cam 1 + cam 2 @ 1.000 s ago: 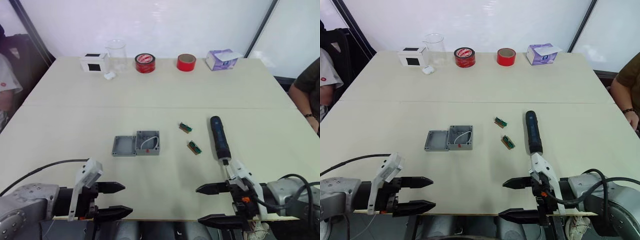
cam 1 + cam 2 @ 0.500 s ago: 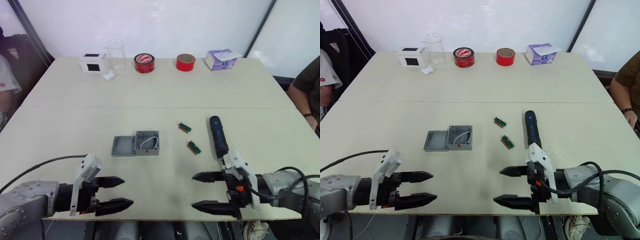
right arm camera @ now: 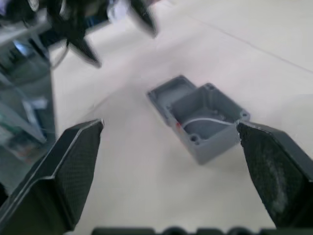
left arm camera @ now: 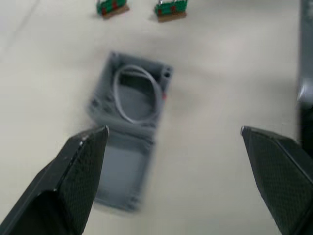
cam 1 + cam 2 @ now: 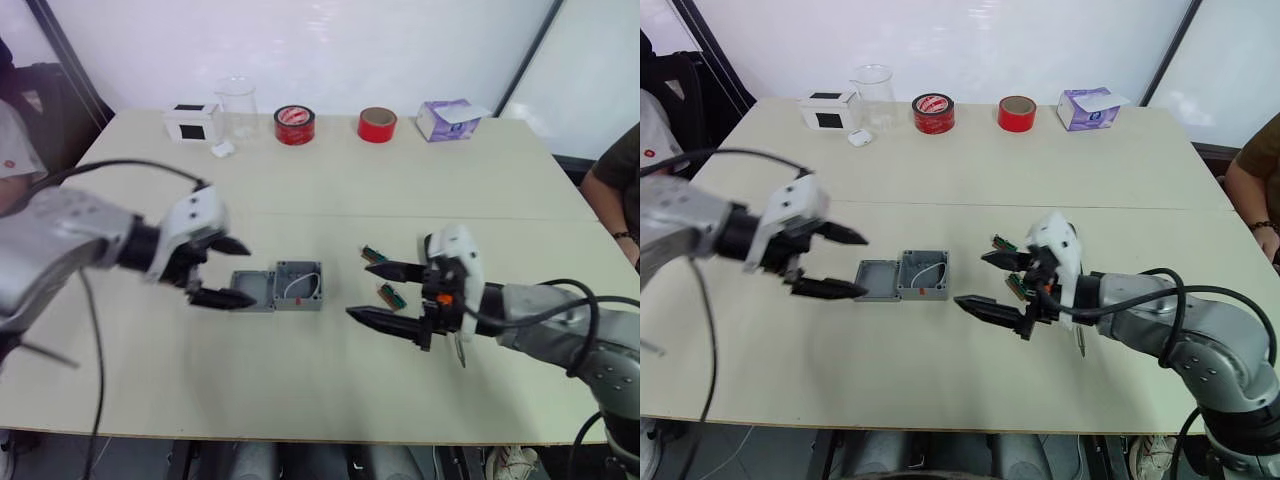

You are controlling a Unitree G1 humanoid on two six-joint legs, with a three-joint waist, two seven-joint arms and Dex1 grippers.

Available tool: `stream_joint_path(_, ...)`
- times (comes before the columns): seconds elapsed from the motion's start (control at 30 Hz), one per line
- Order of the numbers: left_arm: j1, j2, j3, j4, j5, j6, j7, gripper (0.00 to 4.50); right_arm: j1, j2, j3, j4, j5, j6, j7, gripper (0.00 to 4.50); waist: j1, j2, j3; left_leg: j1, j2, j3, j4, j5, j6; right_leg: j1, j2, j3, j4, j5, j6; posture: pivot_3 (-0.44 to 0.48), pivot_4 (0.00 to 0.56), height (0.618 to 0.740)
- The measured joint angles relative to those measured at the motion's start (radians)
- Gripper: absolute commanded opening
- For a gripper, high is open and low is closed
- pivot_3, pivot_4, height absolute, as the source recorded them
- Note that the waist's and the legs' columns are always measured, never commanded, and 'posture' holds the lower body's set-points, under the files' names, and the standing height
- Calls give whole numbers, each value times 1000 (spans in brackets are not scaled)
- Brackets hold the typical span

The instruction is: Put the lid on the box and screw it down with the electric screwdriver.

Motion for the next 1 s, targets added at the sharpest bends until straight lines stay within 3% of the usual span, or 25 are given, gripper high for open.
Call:
stream_joint_path(0.1,-90,-81,-152,77,136,-25,-92,4449,20,-39,44,-15,-95,-20,46,4500,-6,0,0,0,0,-1,0,0,0,-1,1,1,0,0,1,0,150,740)
stream_joint_path(0.27,-137,-218,-291,156,282,-80,-162,4449,65,-45,95,-41,-190,-52,74,4500,-6,-1,0,-1,1,-2,1,0,1,-2,1,1,2,1,4,0,150,740)
stream_joint_path(0.73,-170,-413,-362,298,470,-87,-182,4449,209,66,123,-72,-333,-118,31,4500,-1,-1,0,-9,1,-4,15,-5,9,-2,1,0,3,1,5,0,150,740)
stream_joint_path(0.83,-170,-436,-372,328,498,-108,-187,3836,220,86,123,-102,-334,-111,7,4500,-4,-1,0,-10,1,-4,15,-5,9,-3,1,0,3,1,6,0,150,740)
stream_joint_path(1.0,-170,-461,-373,352,528,-130,-195,1881,203,111,124,-106,-335,-87,-28,4500,-4,-1,0,-10,1,-4,15,-5,9,-3,1,0,4,1,6,0,150,740)
